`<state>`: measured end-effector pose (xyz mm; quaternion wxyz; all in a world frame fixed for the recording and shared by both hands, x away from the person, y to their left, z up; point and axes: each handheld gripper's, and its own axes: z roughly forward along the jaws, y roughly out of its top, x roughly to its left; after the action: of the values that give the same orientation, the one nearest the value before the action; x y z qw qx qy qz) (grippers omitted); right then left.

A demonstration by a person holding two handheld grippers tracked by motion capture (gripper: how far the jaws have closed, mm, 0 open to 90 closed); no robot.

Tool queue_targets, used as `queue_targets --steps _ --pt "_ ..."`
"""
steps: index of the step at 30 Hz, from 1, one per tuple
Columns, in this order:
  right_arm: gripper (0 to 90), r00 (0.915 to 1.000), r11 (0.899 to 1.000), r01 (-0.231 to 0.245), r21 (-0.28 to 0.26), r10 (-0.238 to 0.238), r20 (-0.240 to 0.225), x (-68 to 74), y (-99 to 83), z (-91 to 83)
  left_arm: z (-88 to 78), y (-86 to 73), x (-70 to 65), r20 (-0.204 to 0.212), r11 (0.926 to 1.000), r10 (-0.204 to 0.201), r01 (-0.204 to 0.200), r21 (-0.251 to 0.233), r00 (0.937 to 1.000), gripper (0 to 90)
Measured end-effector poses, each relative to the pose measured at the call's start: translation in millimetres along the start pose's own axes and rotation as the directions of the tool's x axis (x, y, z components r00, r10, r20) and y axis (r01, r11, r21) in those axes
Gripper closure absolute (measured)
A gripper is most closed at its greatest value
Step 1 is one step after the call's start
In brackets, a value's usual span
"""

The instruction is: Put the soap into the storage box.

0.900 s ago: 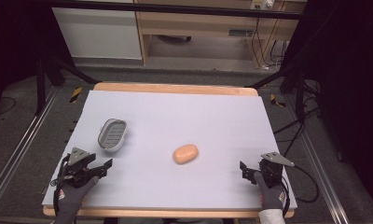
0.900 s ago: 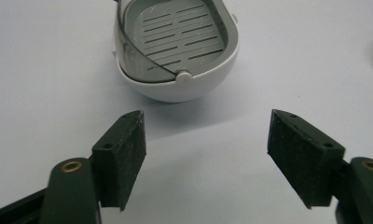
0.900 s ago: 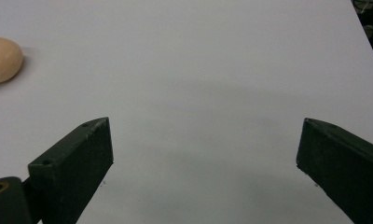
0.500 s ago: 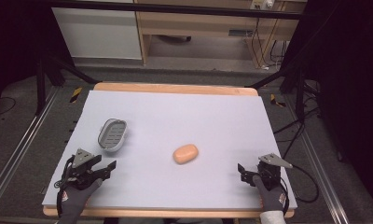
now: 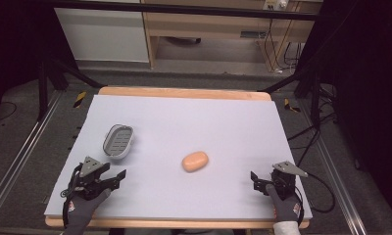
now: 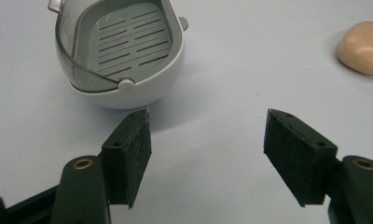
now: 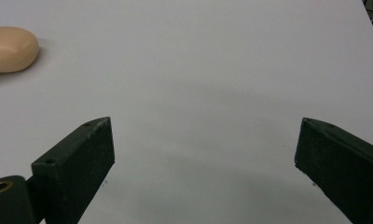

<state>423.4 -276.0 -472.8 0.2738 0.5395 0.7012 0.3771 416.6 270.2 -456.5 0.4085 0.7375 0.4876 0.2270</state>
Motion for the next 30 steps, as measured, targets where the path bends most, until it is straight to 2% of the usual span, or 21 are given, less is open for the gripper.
queue_targets --steps 9,18,24,30 --pt "4.9 0.9999 1.000 0.008 -0.017 -0.008 0.012 0.2 0.7 -0.9 -0.2 4.7 -8.8 0.032 0.9997 0.025 -0.024 -0.010 0.9992 27.8" --pt "4.7 1.0000 1.000 -0.002 -0.027 0.002 0.004 1.0 1.6 -2.4 2.6 11.6 -16.3 0.045 0.9991 0.033 -0.032 -0.027 0.9985 25.8" --pt "4.6 1.0000 1.000 -0.006 -0.031 0.006 -0.001 1.2 1.6 -2.4 4.9 15.6 -21.4 0.056 0.9983 0.053 -0.052 -0.025 0.9970 25.4" --pt "4.6 1.0000 1.000 -0.008 -0.030 0.008 -0.002 1.4 1.8 -2.1 3.9 18.6 -24.1 0.060 0.9980 0.053 -0.051 -0.038 0.9968 25.1"
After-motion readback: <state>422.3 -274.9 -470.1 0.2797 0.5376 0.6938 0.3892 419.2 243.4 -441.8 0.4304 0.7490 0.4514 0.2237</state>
